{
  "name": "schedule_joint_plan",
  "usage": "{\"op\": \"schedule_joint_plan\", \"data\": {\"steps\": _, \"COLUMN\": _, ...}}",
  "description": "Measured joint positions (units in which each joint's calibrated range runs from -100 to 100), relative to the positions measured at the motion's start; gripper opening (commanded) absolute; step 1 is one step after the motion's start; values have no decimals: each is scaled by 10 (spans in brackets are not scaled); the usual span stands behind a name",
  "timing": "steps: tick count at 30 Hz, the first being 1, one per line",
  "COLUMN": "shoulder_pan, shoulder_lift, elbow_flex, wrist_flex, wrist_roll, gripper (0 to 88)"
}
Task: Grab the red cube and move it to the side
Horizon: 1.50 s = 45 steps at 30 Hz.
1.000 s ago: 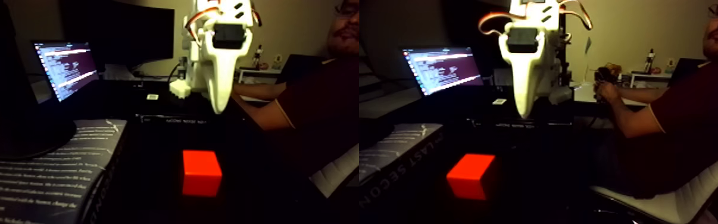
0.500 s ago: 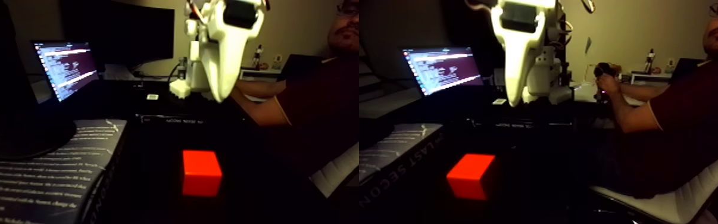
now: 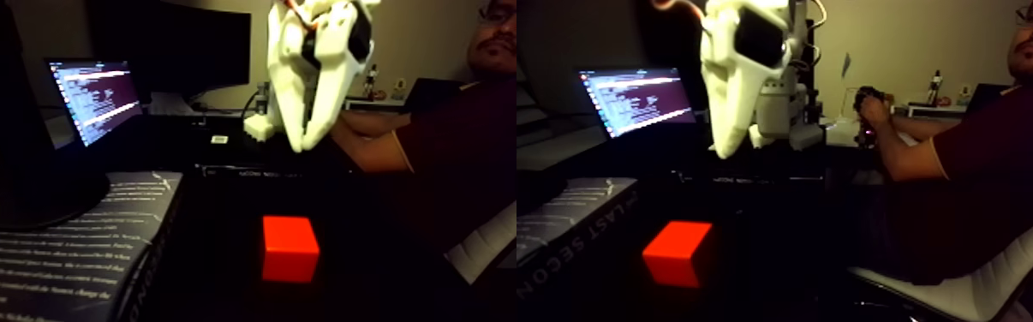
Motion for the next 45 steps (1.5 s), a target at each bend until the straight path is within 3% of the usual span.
{"op": "schedule_joint_plan", "data": {"steps": 14, "shoulder_pan": -2, "shoulder_lift": 188, "elbow_flex": -358, "wrist_flex": 228, "wrist_roll": 87, "gripper": 67}}
{"op": "schedule_joint_plan", "data": {"steps": 23, "shoulder_pan": -2, "shoulder_lift": 315, "elbow_flex": -380, "wrist_flex": 203, "wrist_roll": 90, "gripper": 69}}
{"op": "schedule_joint_plan", "data": {"steps": 28, "shoulder_pan": -2, "shoulder_lift": 368, "elbow_flex": -380, "wrist_flex": 165, "wrist_roll": 88, "gripper": 126}}
{"op": "schedule_joint_plan", "data": {"steps": 42, "shoulder_pan": 6, "shoulder_lift": 456, "elbow_flex": -380, "wrist_flex": 119, "wrist_roll": 90, "gripper": 143}}
{"op": "schedule_joint_plan", "data": {"steps": 45, "shoulder_pan": 9, "shoulder_lift": 469, "elbow_flex": -380, "wrist_flex": 117, "wrist_roll": 99, "gripper": 186}}
